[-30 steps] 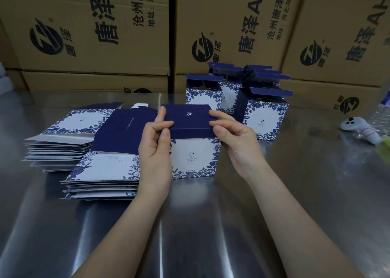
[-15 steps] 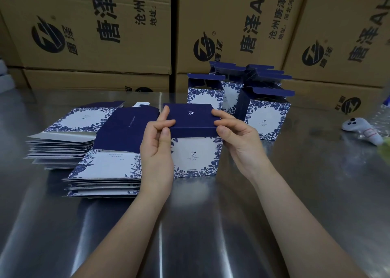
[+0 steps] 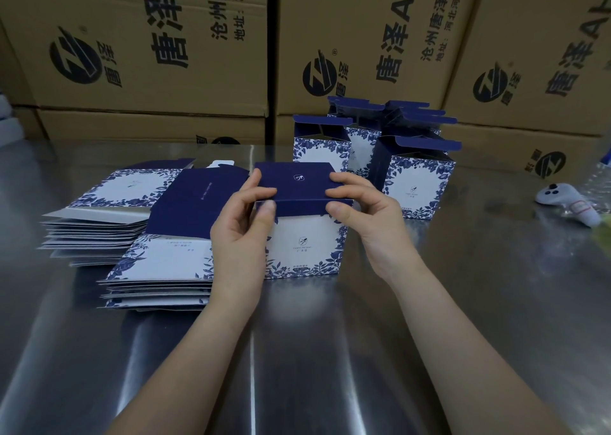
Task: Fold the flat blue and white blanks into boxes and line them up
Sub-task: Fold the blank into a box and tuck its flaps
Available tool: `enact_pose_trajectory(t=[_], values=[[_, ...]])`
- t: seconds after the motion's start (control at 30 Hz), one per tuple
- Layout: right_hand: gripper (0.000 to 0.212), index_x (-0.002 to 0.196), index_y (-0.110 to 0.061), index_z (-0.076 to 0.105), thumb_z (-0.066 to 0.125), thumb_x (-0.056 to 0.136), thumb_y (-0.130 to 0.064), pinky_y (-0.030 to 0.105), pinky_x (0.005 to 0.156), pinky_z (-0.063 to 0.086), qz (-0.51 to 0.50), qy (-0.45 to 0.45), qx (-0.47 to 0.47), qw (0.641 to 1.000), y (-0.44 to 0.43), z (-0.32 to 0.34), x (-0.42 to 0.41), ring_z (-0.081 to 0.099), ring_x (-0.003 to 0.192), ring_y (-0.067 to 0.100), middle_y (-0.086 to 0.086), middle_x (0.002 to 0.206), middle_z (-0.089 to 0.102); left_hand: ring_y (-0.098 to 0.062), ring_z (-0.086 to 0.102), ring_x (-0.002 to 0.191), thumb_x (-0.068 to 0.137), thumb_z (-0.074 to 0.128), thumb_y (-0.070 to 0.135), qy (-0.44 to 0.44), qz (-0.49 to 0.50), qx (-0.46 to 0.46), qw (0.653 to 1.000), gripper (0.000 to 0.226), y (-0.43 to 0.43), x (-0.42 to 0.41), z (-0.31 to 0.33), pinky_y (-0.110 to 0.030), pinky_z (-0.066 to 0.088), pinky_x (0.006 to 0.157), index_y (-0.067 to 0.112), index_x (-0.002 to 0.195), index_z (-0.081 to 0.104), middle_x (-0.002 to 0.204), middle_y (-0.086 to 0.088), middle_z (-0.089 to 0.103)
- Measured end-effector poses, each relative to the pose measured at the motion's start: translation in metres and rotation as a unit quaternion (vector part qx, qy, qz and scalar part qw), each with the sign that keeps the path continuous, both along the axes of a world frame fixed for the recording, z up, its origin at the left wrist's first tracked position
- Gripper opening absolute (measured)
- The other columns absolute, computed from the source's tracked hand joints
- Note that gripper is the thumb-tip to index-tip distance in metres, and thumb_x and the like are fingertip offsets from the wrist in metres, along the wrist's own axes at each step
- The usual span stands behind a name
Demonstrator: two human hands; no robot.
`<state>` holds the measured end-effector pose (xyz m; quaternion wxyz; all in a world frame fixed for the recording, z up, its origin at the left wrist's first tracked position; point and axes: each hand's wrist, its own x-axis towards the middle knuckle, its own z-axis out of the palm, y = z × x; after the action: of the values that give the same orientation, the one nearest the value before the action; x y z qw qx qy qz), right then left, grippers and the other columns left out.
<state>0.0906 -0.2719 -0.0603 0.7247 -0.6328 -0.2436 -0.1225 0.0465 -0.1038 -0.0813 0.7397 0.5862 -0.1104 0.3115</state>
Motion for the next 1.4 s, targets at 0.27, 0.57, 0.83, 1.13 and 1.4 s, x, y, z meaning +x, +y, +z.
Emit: enact_pose_trajectory(t=[0.27, 0.57, 0.83, 1.13, 1.4], values=[[0.022, 0.08, -0.015, 0.072, 0.07, 0.078, 0.007, 0.019, 0.071, 0.049, -0.019, -0.005, 0.002, 1.0, 0.004, 0.003, -0.003, 0.058, 0.109, 0.005, 0.0, 0.118, 0.062, 0.004, 0.051, 0.127, 0.091, 0.064, 0.001, 0.014, 0.048, 0.03, 0.998, 0.032, -0.003, 0.002, 0.001, -0.029, 0.043, 0.104, 0.033, 0.09, 0.067, 0.135, 0.016, 0.058], [0.021, 0.085, -0.023, 0.074, 0.076, 0.076, -0.004, 0.018, 0.091, 0.046, -0.047, -0.011, -0.037, 0.998, 0.011, 0.005, -0.007, 0.053, 0.114, 0.001, 0.003, 0.126, 0.055, 0.012, 0.05, 0.119, 0.091, 0.068, 0.009, 0.009, 0.079, 0.094, 0.992, 0.029, -0.006, -0.003, 0.007, -0.006, 0.039, 0.085, 0.038, 0.093, 0.07, 0.134, 0.014, 0.057], [0.02, 0.08, -0.02, 0.074, 0.076, 0.076, -0.001, 0.013, 0.086, 0.044, -0.078, -0.012, -0.034, 0.996, 0.015, 0.008, -0.008, 0.054, 0.108, -0.003, 0.003, 0.121, 0.057, 0.014, 0.051, 0.114, 0.088, 0.07, 0.007, 0.028, 0.11, 0.081, 0.99, 0.027, -0.011, -0.001, 0.011, -0.003, 0.038, 0.082, 0.034, 0.084, 0.07, 0.129, 0.014, 0.06], [0.023, 0.083, -0.029, 0.073, 0.076, 0.079, -0.007, 0.027, 0.089, 0.044, -0.111, -0.042, -0.073, 0.99, 0.016, 0.005, -0.01, 0.054, 0.113, 0.005, -0.004, 0.122, 0.058, 0.008, 0.048, 0.125, 0.09, 0.069, 0.011, 0.036, 0.084, 0.073, 0.993, 0.029, -0.012, -0.005, 0.012, -0.012, 0.041, 0.095, 0.04, 0.096, 0.068, 0.139, 0.016, 0.055], [0.024, 0.086, -0.034, 0.071, 0.073, 0.082, -0.011, 0.024, 0.087, 0.045, -0.22, -0.097, -0.105, 0.965, 0.012, -0.001, -0.002, 0.057, 0.111, 0.004, -0.006, 0.115, 0.063, 0.018, 0.052, 0.115, 0.098, 0.056, 0.005, 0.043, 0.031, -0.004, 0.999, 0.04, -0.016, -0.004, 0.009, -0.004, 0.044, 0.087, 0.036, 0.123, 0.052, 0.114, 0.037, 0.061]])
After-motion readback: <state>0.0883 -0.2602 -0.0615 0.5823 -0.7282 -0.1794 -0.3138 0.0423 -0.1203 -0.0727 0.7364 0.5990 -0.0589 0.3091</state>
